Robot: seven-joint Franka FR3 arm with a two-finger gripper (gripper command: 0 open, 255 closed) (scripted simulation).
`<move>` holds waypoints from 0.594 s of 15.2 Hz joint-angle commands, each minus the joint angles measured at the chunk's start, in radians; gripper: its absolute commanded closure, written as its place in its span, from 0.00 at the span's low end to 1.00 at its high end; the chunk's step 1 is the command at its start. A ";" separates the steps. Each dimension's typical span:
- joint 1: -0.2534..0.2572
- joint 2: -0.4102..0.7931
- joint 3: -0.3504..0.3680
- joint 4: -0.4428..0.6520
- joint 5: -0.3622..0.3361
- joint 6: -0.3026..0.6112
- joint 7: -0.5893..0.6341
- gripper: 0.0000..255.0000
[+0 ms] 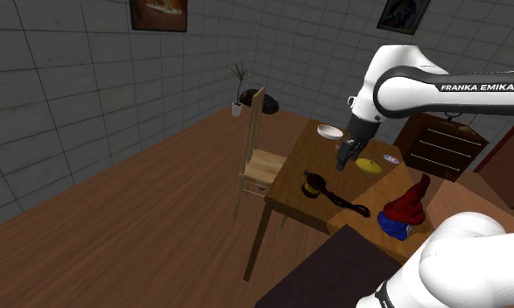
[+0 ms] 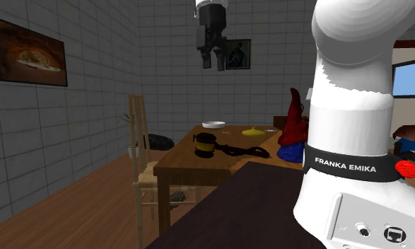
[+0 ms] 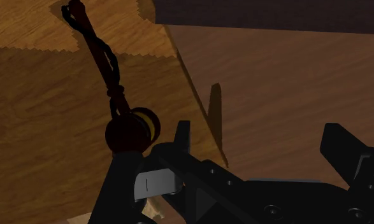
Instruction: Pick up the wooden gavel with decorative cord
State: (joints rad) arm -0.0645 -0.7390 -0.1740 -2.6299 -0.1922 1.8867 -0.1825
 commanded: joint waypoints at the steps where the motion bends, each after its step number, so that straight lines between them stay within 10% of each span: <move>1: -0.015 0.037 -0.037 -0.023 -0.024 0.068 -0.031 0.00; 9: -0.057 0.269 -0.192 -0.056 -0.093 0.360 -0.156 0.00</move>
State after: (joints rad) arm -0.1162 -0.5041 -0.3439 -2.6830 -0.2776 2.2035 -0.3192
